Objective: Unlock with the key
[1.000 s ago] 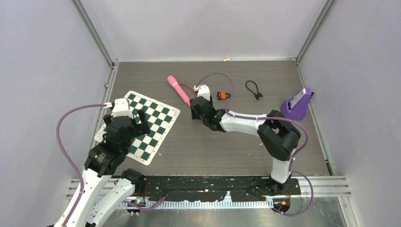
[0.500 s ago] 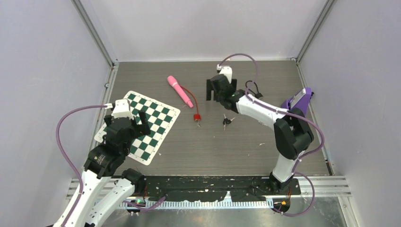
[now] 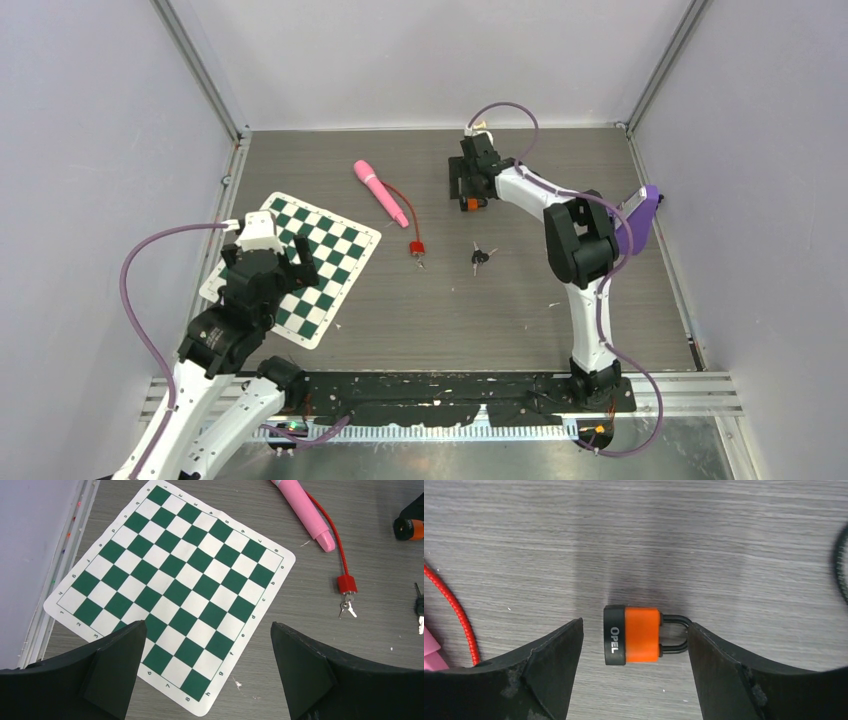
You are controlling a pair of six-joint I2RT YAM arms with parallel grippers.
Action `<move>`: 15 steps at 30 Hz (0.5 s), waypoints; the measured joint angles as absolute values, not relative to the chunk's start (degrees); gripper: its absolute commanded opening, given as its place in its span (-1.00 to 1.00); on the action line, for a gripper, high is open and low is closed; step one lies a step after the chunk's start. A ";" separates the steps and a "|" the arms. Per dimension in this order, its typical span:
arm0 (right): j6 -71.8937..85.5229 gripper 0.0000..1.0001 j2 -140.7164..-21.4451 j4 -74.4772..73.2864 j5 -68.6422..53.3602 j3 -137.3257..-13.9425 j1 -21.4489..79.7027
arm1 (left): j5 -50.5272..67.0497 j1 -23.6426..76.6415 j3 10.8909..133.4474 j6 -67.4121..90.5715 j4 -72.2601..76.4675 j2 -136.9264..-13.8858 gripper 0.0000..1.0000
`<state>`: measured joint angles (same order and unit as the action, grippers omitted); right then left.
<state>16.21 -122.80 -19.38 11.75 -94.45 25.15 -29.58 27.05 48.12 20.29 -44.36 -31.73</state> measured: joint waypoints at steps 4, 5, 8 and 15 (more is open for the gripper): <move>14.46 0.56 -125.40 -21.15 7.73 -96.60 24.99 | -29.58 27.05 48.05 20.29 -44.34 -31.77 0.99; 14.17 0.54 -125.71 -21.45 7.11 -96.79 24.99 | -29.58 27.05 48.05 20.29 -44.34 -31.77 0.99; 13.50 0.49 -126.78 -21.91 5.43 -97.08 24.99 | -29.58 27.05 48.05 20.27 -44.34 -31.81 0.99; 10.74 -0.21 -127.55 -22.33 3.44 -97.19 24.99 | -29.58 27.05 47.86 20.25 -43.97 -31.86 0.99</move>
